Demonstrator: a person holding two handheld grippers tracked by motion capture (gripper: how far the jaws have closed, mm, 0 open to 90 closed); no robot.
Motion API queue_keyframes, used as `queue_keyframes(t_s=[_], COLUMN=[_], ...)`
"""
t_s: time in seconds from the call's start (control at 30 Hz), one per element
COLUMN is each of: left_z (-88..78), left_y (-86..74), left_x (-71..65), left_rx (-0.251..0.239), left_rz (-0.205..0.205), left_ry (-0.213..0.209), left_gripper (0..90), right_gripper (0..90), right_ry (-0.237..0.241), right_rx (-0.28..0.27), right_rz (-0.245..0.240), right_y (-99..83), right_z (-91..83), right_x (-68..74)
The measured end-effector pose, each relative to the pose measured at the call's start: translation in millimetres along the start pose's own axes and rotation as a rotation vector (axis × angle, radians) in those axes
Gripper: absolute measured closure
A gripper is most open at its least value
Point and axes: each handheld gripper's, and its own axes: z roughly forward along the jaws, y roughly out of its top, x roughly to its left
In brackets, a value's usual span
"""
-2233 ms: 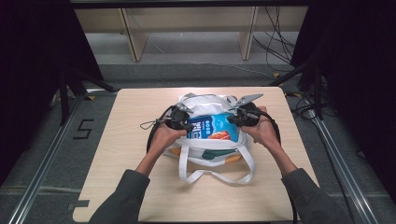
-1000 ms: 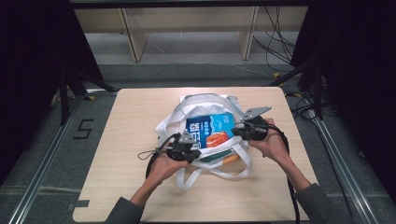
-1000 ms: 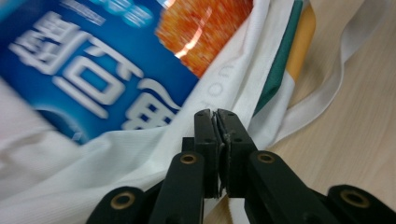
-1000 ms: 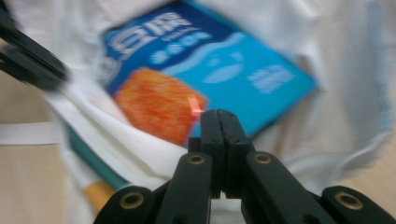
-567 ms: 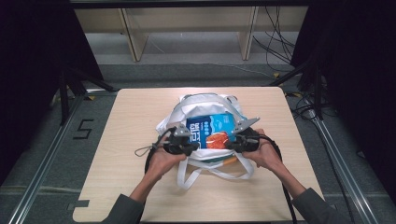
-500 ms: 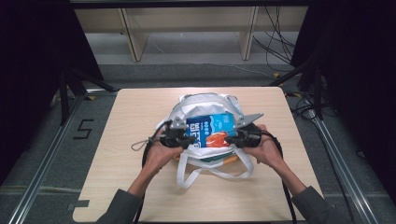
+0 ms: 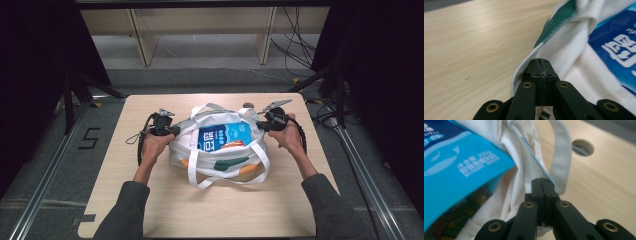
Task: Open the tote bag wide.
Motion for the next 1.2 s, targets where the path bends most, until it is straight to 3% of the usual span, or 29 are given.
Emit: queue_keyframes(t_s=[0.07, 0.1, 0.13, 0.17, 0.2, 0.23, 0.27, 0.3, 0.37, 0.43, 0.5, 0.53, 0.57, 0.67, 0.73, 0.8, 0.83, 0.9, 0.93, 1.0, 1.1, 1.2], left_z=[4.8, 7.4, 8.9, 10.1, 9.5, 5.1, 0.0, -7.3, -23.5, -35.8, -45.2, -47.8, -48.4, -48.1, -44.9, -41.5, -41.1, -41.2, -42.0, -43.7, -48.0, -54.9], left_y=[-3.5, -5.0, -5.4, -5.7, -5.2, -3.1, -1.8, -0.5, -0.3, -6.4, -17.7, -24.7, -28.9, -44.5, -50.1, -53.1, -53.6, -57.3, -58.7, -59.0, -55.4, -48.8], left_x=[4.8, 6.6, 6.5, 3.7, 1.2, -0.6, -2.1, -3.9, -12.3, -27.8, -44.5, -50.6, -54.3, -62.6, -62.5, -62.5, -60.9, -62.3, -63.2, -63.9, -66.9, -74.6], left_rx=[0.014, 0.015, 0.022, 0.013, 0.008, 0.023, 0.015, -0.001, -0.041, -0.088, -0.122, -0.133, -0.142, -0.104, -0.094, -0.100, -0.096, -0.097, -0.096, -0.079, -0.096, -0.129], left_rz=[-0.004, -0.018, -0.028, -0.026, -0.013, 0.009, 0.003, 0.012, 0.031, 0.026, 0.052, 0.043, 0.035, 0.113, 0.122, 0.126, 0.134, 0.109, 0.122, 0.149, 0.109, 0.117], left_ry=[0.004, 0.008, 0.015, 0.031, 0.046, 0.048, 0.043, 0.038, -0.006, -0.096, -0.159, -0.207, -0.228, -0.200, -0.202, -0.189, -0.204, -0.212, -0.210, -0.200, -0.207, -0.218], left_gripper=[89.1, 89.2, 89.2, 89.3, 89.2, 89.2, 89.0, 88.0, 86.6, 85.7, 84.6, 84.6, 84.8, 85.4, 86.1, 88.1, 88.6, 88.9, 88.9, 89.0, 88.1, 87.3], right_gripper=[90.0, 90.0, 90.0, 90.0, 90.0, 90.0, 90.0, 90.0, 90.0, 90.0, 90.0, 90.0, 90.0, 90.0, 90.0, 90.0, 90.0, 90.0, 90.0, 90.0, 90.0, 90.0], right_ry=[0.001, 0.015, 0.017, -0.009, -0.009, -0.013, -0.027, -0.007, 0.010, 0.072, 0.117, 0.136, 0.152, 0.152, 0.107, 0.095, 0.079, 0.059, 0.054, 0.056, 0.076, 0.078], right_rx=[-0.033, 0.000, -0.007, 0.012, 0.050, 0.050, 0.031, 0.021, -0.046, -0.104, -0.112, -0.112, -0.115, -0.111, -0.080, -0.074, -0.071, -0.049, -0.024, -0.033, -0.059, -0.110], right_rz=[0.013, 0.025, 0.047, 0.005, 0.011, 0.004, -0.017, -0.006, -0.013, -0.012, -0.064, -0.071, -0.101, -0.137, -0.159, -0.159, -0.153, -0.177, -0.189, -0.177, -0.154, -0.149], right_y=[-8.3, -9.8, -12.1, -14.1, -12.9, -10.5, -8.0, -5.4, -2.1, -0.5, -3.9, -7.5, -12.4, -24.8, -34.9, -44.6, -51.0, -58.9, -59.7, -57.0, -52.9, -41.9], right_z=[8.6, 8.5, 12.8, 17.0, 14.9, 12.8, 8.5, 0.6, -16.4, -32.0, -44.8, -47.5, -49.5, -51.5, -48.0, -40.7, -36.1, -30.2, -31.8, -33.5, -36.8, -51.6], right_x=[-4.3, -5.4, -3.3, -1.8, 2.1, 3.8, 4.4, 5.2, 6.7, 13.7, 27.8, 36.5, 43.1, 54.6, 58.0, 57.4, 58.3, 63.1, 65.2, 65.8, 63.5, 63.3])
